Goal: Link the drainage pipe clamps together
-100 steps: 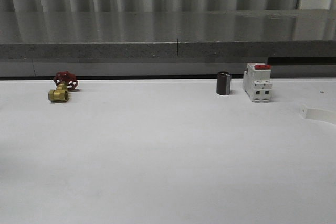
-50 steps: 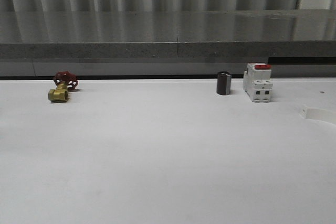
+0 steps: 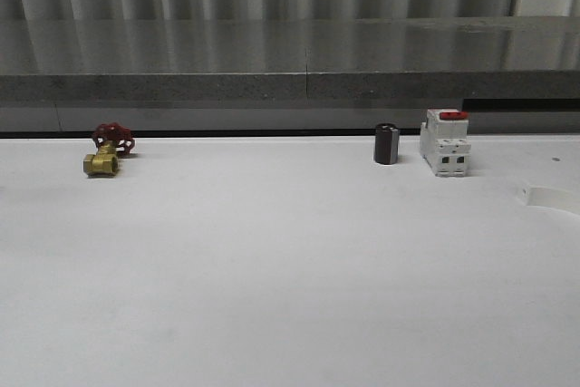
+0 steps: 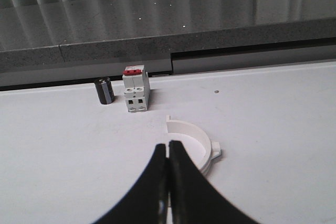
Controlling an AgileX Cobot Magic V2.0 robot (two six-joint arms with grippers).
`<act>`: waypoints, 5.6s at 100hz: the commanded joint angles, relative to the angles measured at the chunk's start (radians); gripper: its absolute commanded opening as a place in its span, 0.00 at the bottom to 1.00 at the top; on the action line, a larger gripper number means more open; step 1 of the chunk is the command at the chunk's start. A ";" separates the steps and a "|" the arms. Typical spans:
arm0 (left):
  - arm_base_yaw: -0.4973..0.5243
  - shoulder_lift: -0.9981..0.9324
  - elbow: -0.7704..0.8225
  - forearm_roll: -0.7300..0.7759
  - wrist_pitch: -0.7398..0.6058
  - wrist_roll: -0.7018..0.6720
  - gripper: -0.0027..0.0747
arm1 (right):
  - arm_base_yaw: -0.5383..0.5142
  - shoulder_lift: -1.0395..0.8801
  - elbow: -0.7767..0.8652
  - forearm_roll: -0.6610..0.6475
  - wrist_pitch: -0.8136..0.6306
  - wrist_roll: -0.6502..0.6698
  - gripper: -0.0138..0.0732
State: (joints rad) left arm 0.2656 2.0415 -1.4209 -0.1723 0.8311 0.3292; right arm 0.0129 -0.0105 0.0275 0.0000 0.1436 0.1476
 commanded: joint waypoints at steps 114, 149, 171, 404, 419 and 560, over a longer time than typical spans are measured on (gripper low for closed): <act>-0.203 -0.195 -0.032 -0.043 0.132 -0.217 0.12 | 0.000 -0.021 -0.016 0.000 -0.086 -0.007 0.02; -0.588 -0.201 -0.032 -0.030 -0.009 -0.481 0.12 | 0.000 -0.021 -0.016 0.000 -0.086 -0.007 0.02; -0.720 -0.140 -0.054 -0.029 -0.089 -0.588 0.12 | 0.000 -0.021 -0.016 0.000 -0.086 -0.007 0.02; -0.363 -1.318 0.742 -0.020 -0.383 -0.235 0.78 | 0.000 -0.021 -0.016 0.000 -0.108 -0.007 0.02; -0.363 -1.467 0.818 -0.018 -0.385 -0.235 0.53 | 0.000 -0.021 -0.030 0.020 -0.099 -0.005 0.02; -0.363 -1.543 0.844 -0.018 -0.387 -0.235 0.01 | -0.021 1.063 -0.862 0.053 0.488 0.019 0.84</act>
State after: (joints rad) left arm -0.0989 0.4931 -0.5499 -0.1824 0.5234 0.0916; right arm 0.0107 0.9763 -0.7398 0.0645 0.6433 0.1622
